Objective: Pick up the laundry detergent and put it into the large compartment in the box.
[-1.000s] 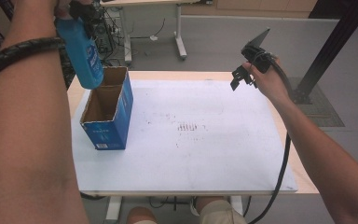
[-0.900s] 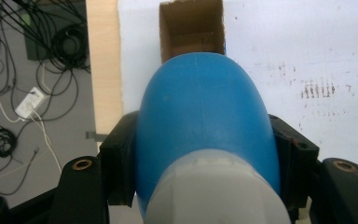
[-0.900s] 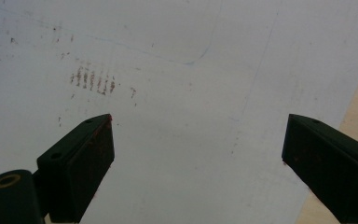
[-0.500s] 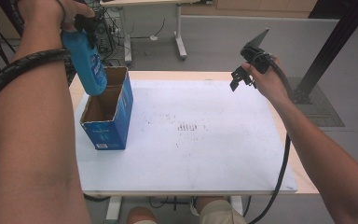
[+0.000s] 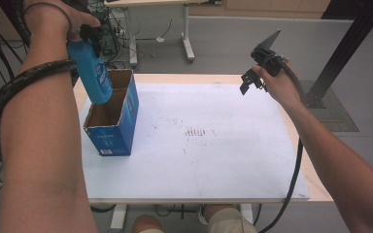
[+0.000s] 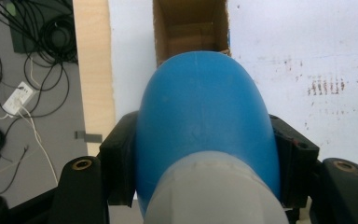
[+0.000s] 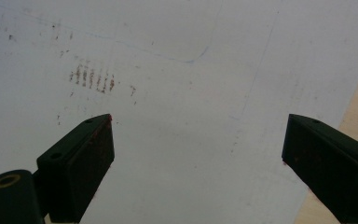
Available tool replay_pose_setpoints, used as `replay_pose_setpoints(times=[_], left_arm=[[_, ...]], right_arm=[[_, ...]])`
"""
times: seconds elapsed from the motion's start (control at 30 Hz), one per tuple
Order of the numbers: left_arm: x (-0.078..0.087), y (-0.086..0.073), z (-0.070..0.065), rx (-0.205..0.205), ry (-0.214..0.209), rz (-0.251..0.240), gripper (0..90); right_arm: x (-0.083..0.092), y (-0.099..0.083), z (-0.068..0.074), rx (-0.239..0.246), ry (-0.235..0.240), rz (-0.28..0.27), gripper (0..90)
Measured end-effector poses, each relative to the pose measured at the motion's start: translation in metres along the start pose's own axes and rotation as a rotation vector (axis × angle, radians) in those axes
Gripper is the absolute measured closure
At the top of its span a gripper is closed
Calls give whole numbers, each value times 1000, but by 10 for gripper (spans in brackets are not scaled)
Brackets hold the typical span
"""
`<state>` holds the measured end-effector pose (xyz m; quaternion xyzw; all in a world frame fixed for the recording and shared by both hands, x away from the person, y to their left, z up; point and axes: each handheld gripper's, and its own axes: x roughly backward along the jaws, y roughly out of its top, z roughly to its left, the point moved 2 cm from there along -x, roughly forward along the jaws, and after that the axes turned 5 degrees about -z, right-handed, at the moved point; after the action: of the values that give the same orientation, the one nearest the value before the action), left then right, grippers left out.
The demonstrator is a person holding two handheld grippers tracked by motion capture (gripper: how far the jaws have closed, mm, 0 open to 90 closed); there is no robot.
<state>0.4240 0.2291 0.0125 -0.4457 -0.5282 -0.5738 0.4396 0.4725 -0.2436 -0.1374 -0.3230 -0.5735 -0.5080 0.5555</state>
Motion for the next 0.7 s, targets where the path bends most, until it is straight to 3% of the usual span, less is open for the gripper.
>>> replay_pose_setpoints(times=[0.7], left_arm=[[-27,-5,1,3,-13,23,374]], right_arm=[[5,-5,-3,-2,9,-4,91]])
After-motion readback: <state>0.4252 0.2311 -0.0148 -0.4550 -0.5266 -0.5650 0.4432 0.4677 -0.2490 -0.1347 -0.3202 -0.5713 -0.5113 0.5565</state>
